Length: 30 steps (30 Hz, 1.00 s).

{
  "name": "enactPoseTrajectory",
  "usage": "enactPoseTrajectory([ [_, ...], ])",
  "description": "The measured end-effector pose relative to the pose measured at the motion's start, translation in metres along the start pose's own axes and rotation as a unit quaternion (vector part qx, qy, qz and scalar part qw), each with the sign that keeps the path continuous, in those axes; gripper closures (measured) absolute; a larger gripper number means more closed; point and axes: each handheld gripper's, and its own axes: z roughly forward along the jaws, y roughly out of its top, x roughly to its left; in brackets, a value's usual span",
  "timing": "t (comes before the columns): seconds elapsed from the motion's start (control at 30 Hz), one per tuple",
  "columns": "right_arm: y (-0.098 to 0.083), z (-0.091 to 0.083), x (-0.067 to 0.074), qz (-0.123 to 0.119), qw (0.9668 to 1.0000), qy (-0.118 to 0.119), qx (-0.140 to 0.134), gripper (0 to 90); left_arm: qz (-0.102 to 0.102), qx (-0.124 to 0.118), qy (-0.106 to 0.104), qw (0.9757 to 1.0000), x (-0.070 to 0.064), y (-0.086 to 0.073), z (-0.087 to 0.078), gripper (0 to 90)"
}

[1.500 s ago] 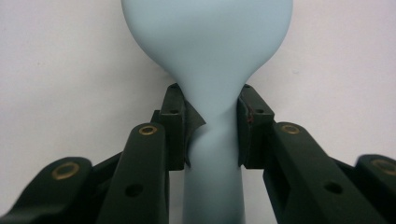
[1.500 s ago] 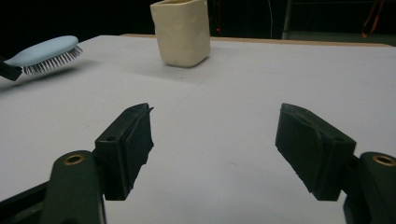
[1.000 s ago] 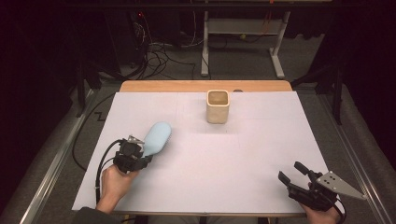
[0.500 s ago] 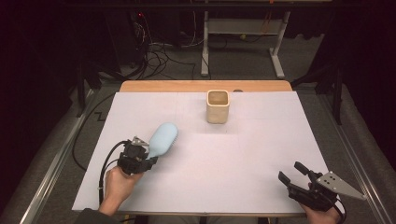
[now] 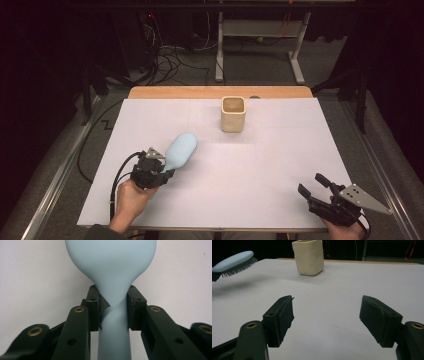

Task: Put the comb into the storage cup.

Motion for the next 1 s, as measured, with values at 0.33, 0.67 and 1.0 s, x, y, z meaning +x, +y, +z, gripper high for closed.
enactPoseTrajectory([
  [0.33,0.001,0.0,0.002,-0.001,1.0,0.003,-0.001,27.8,0.017,-0.004,-0.009,0.9998,-0.011,0.002,0.001,69.2],
  [0.67,0.001,0.001,0.004,-0.002,1.0,0.006,-0.003,27.3,0.028,-0.007,-0.02,0.9994,-0.017,0.004,0.005,69.2],
  [1.0,0.003,0.002,0.009,-0.006,1.0,0.007,0.0,27.3,0.041,-0.009,-0.033,0.9986,-0.025,0.007,0.008,69.2],
])
